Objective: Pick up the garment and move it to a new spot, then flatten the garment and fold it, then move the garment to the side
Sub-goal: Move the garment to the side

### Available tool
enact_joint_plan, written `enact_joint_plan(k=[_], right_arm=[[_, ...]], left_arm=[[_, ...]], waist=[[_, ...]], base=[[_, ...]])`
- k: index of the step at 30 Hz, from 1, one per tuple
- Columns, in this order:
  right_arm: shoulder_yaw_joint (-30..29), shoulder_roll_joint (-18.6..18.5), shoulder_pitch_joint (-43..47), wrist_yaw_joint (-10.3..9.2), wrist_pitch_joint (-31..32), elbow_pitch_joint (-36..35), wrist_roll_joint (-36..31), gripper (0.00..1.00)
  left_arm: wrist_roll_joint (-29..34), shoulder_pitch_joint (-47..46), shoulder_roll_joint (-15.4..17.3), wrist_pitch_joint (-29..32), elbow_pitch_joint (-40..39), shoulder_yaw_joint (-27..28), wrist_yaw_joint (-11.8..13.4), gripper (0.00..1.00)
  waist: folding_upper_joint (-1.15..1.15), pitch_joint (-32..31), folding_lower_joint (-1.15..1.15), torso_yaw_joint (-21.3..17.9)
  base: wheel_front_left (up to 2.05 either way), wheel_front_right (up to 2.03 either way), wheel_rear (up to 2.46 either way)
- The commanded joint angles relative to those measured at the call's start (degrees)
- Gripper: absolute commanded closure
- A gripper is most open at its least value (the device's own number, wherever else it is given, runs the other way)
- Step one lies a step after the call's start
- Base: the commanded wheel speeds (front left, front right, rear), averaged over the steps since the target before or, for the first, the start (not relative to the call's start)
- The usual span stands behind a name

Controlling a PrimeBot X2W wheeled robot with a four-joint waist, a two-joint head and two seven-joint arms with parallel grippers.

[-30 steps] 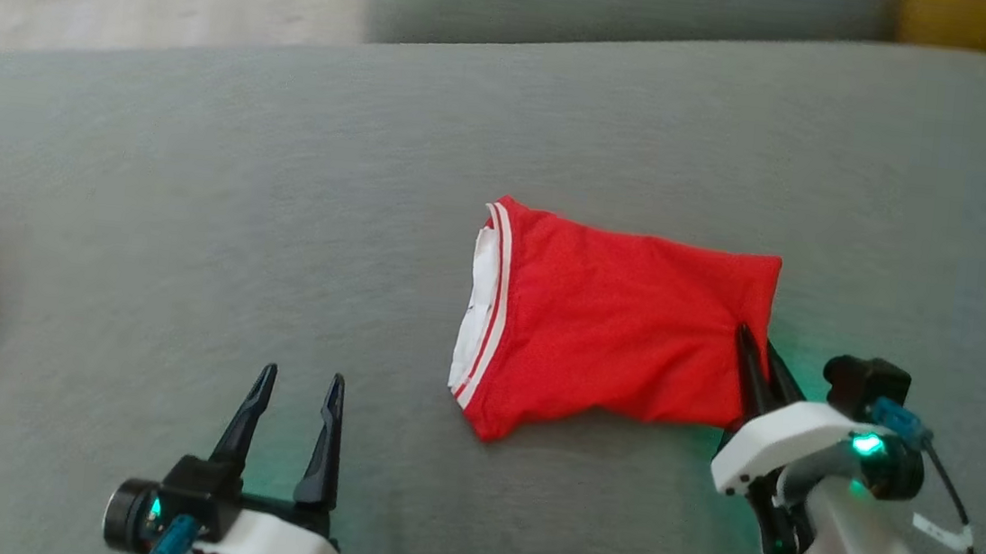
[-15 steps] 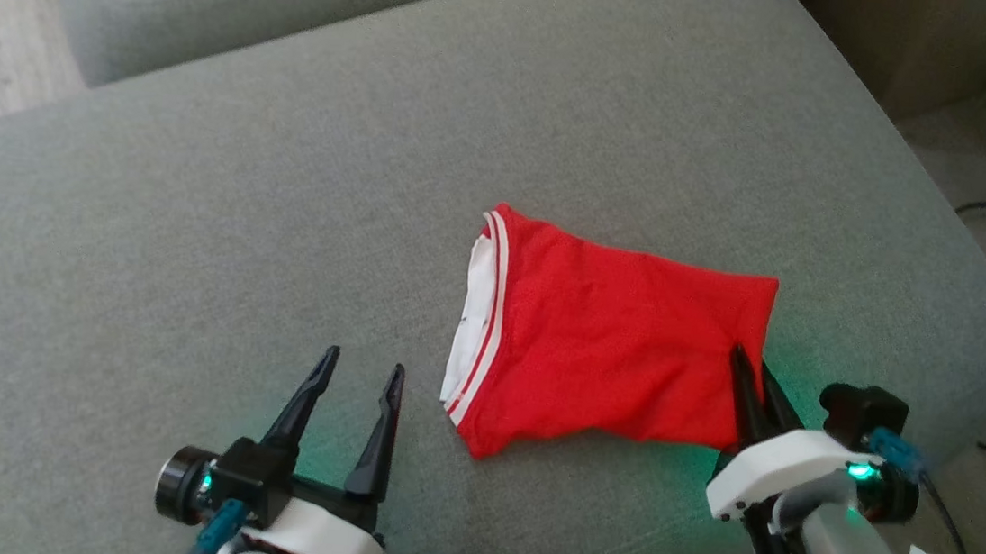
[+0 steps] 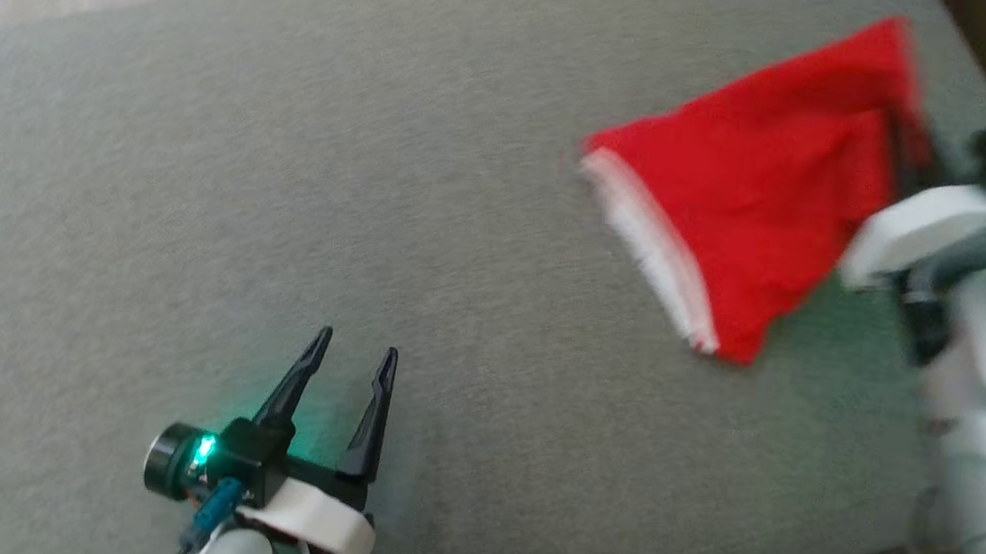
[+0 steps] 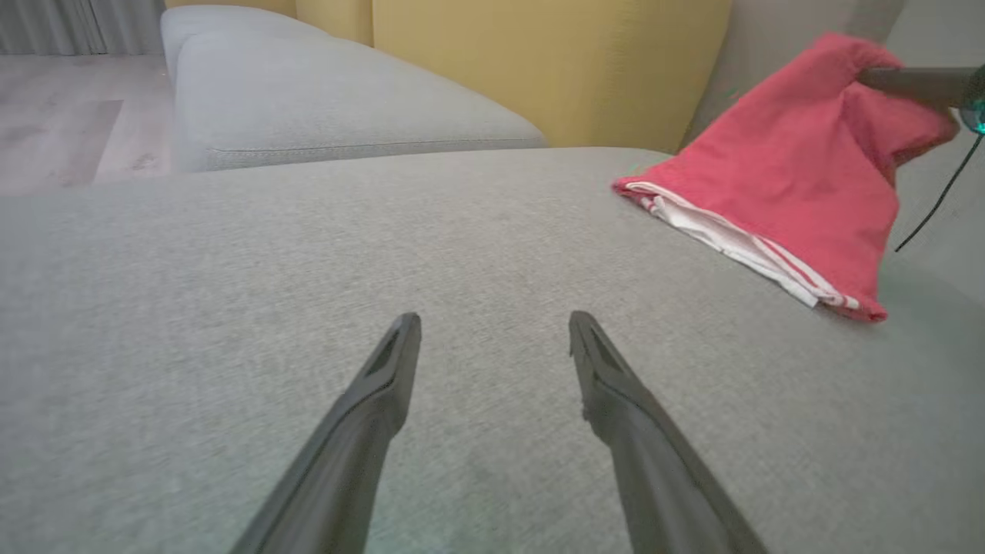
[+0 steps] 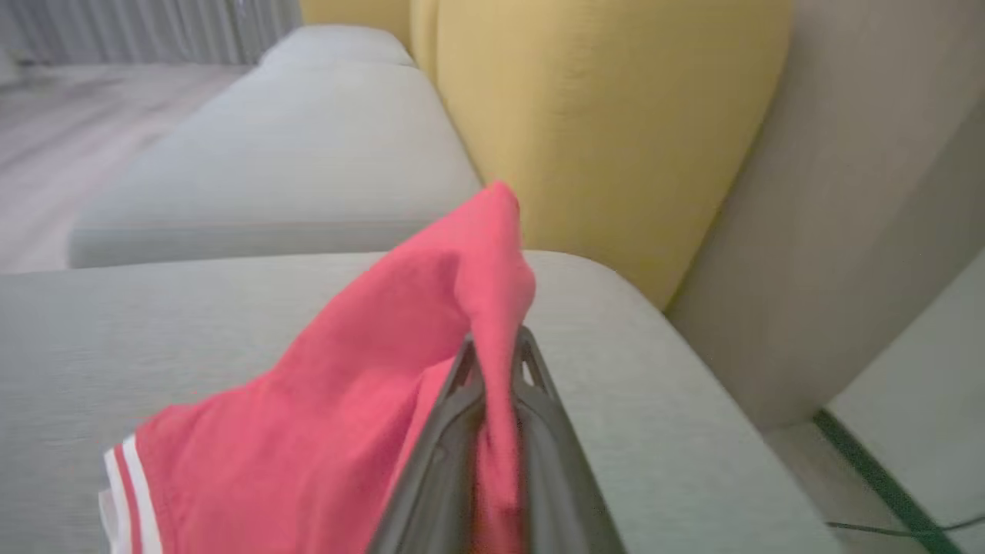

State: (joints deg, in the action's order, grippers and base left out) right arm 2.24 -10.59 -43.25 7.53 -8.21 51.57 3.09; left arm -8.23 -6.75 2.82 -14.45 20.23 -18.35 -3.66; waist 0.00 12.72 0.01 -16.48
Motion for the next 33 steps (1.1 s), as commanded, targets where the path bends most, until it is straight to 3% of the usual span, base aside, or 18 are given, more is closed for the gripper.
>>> enact_joint_plan(k=[1,5,9,10,11,12,16,19,25,33], right_arm=[[-1.7,-2.2,-1.7,-0.04,0.2,-0.1,-2.0,1.00],[-10.2,-6.5,-4.6,-0.04,0.7,2.4,-8.7,1.00],[-15.8,-7.5,-5.6,-0.04,0.7,2.9,-12.9,1.00],[-17.7,-7.5,-5.8,-0.04,0.5,2.7,-14.3,0.80],[-19.5,-7.6,-6.0,-0.04,0.2,2.3,-15.7,0.37],[-21.2,-7.5,-6.2,-0.04,-0.4,2.0,-17.0,0.00],[-27.3,-5.6,-6.7,-0.04,-3.8,-0.2,-21.4,0.00],[-28.2,-2.1,-6.8,-0.04,-5.8,-1.2,-22.8,0.00],[-20.7,5.2,-2.3,-0.04,-6.7,-7.2,-17.8,0.00],[-9.9,7.6,14.0,-0.04,-6.8,-16.3,-6.1,0.00]], left_arm=[[0.5,-2.0,0.1,-0.5,-1.6,1.9,-0.3,0.00],[0.5,-2.7,0.1,-0.5,-1.7,2.4,-0.5,0.00],[0.3,-2.8,0.1,-0.5,-1.7,2.8,-0.3,0.00],[0.3,-2.8,0.1,-0.5,-1.7,2.9,-0.3,0.00],[0.2,-2.8,0.1,-0.5,-1.7,3.0,-0.3,0.00],[0.2,-2.8,0.1,-0.5,-1.7,3.0,-0.3,0.00],[0.3,-2.9,0.1,-0.5,-1.5,3.5,-0.2,0.00],[0.1,-3.0,0.1,-0.5,-1.4,4.0,0.2,0.00],[-0.3,-1.7,0.1,-0.5,-2.0,6.3,2.2,0.00],[-1.2,1.9,0.1,-0.5,-3.4,12.4,4.4,0.00]], waist=[[0.00,1.5,-0.01,2.4],[0.00,2.3,-0.01,4.3],[0.00,2.6,-0.01,4.8],[0.00,2.7,-0.01,4.9],[0.00,2.8,-0.01,5.0],[0.00,2.9,-0.01,5.0],[0.00,2.8,-0.01,5.1],[0.00,2.0,-0.01,5.4],[0.00,-0.8,-0.01,7.5],[0.00,-5.2,-0.01,12.3]], base=[[0.00,0.00,0.00],[0.00,0.00,0.00],[0.00,0.00,0.00],[0.00,0.00,0.00],[0.00,0.00,0.00],[0.00,0.00,0.00],[0.00,0.00,0.00],[0.00,0.00,0.00],[0.00,0.00,0.00],[0.00,0.00,0.00]])
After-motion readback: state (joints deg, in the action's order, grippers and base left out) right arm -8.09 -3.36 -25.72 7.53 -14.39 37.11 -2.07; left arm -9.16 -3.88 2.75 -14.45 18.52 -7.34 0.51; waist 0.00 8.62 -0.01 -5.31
